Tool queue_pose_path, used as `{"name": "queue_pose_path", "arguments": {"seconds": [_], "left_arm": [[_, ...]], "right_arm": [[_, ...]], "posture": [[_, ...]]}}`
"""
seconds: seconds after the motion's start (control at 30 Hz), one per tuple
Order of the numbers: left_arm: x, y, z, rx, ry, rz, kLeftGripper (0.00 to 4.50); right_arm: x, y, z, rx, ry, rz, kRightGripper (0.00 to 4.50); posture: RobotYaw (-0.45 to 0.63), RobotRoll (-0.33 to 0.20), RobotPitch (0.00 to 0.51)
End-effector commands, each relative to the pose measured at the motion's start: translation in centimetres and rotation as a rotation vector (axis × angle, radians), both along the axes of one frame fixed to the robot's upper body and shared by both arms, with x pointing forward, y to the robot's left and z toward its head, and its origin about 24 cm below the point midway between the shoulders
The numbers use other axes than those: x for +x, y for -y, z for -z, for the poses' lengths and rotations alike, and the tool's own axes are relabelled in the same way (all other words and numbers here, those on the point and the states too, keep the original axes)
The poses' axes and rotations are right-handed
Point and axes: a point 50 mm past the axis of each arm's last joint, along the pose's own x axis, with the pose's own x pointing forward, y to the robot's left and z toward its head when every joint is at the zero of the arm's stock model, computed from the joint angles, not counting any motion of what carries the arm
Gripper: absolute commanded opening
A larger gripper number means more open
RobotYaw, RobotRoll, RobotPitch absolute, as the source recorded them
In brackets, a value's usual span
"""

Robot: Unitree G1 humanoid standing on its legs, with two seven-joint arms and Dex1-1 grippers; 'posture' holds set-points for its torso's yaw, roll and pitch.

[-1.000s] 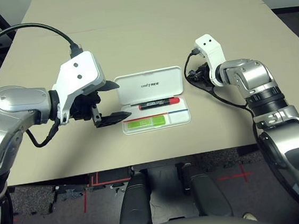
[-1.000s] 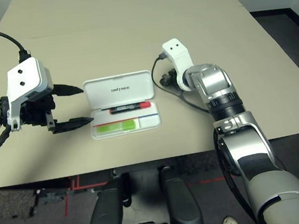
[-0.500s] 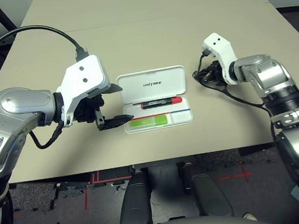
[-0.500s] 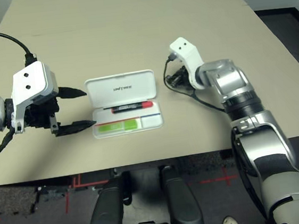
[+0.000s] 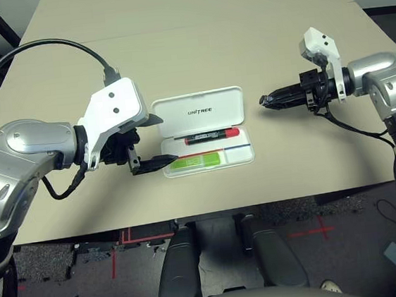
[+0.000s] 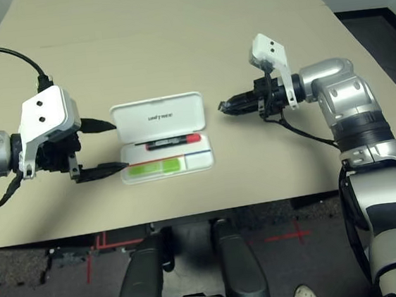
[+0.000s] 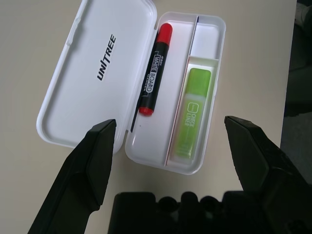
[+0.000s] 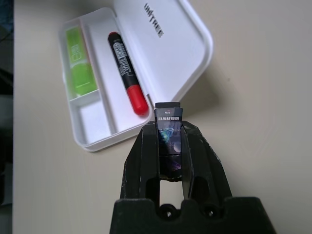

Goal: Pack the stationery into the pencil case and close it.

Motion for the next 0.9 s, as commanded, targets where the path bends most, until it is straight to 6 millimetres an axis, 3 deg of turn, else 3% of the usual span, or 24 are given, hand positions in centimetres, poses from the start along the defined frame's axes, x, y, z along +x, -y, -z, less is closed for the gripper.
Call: {"name": "queue_pose_path", "arguments": {"seconds": [0.03,0.33,0.6,0.9], "left_arm": [[-0.1,0.1,0.3,0.009,-0.001,0.009,4.50],[-0.1,0.0,0.3,0.012,-0.001,0.009,4.50],[-0.2,0.0,0.4,0.014,-0.001,0.002,4.50],[-0.4,0.0,0.5,0.017,-0.003,-0.008,4.50]], "right_arm": [[-1.0,-1.1,-1.2,-0.043,-0.024,-0.124,0.33],[-2.4,-3.8,-0.9,-0.178,-0.031,-0.275,0.33],[-2.7,-6.5,1.9,-0.217,-0.017,-0.371,0.33],[-2.5,-8.1,3.6,-0.213,-0.002,-0.399,0.33]], "posture": [[0.13,0.000,0.208],[0.13,0.000,0.212],[0.15,0.000,0.216],[0.17,0.000,0.217]]}}
